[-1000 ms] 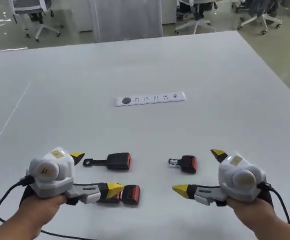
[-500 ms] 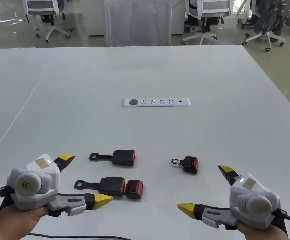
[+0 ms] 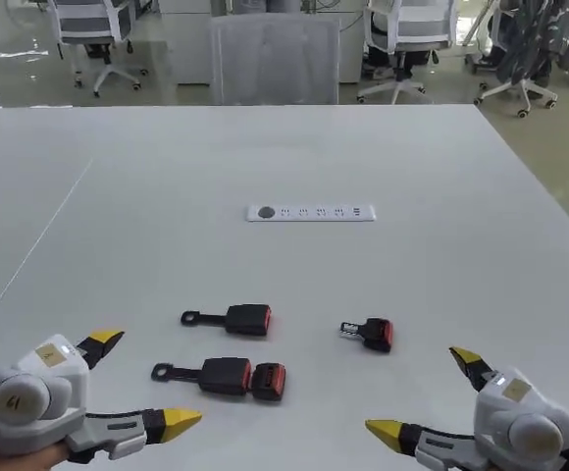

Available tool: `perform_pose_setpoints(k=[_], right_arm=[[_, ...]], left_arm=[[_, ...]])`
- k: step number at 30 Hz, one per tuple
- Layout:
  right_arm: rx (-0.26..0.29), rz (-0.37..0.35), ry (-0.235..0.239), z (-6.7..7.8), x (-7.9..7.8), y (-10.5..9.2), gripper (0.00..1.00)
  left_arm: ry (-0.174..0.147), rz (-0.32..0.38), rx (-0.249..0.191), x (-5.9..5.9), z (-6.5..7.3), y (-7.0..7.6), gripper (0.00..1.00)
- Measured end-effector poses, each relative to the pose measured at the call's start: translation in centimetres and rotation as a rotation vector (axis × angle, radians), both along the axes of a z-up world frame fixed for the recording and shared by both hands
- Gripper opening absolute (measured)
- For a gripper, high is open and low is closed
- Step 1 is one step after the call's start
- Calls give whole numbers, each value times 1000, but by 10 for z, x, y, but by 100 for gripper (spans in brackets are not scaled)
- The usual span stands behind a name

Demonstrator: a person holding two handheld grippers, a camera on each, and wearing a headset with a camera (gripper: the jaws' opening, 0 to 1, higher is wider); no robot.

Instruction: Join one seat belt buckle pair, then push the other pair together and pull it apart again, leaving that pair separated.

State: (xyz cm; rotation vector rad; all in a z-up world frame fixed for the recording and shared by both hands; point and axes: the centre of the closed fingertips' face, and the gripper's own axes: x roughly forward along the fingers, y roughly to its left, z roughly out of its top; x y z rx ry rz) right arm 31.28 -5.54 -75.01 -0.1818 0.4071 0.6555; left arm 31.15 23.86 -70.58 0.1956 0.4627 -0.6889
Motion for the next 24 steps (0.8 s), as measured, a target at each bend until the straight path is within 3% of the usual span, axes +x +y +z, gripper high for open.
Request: perform_pose_setpoints(k=[3, 6, 13, 24], right_arm=[[-1, 0, -1, 0, 0, 1, 100], [-9, -1, -1, 0, 0, 1, 100], [-3, -10, -10, 3, 3, 0, 100], [-11, -36, -13, 6, 8, -9, 100]], left_arm=[[-12, -13, -9, 0, 1, -5, 99], [4, -12, -15, 1, 0, -7, 99], [-18, -28, -29, 6, 5, -13, 99], [-7, -46, -45, 9, 1, -22, 99]])
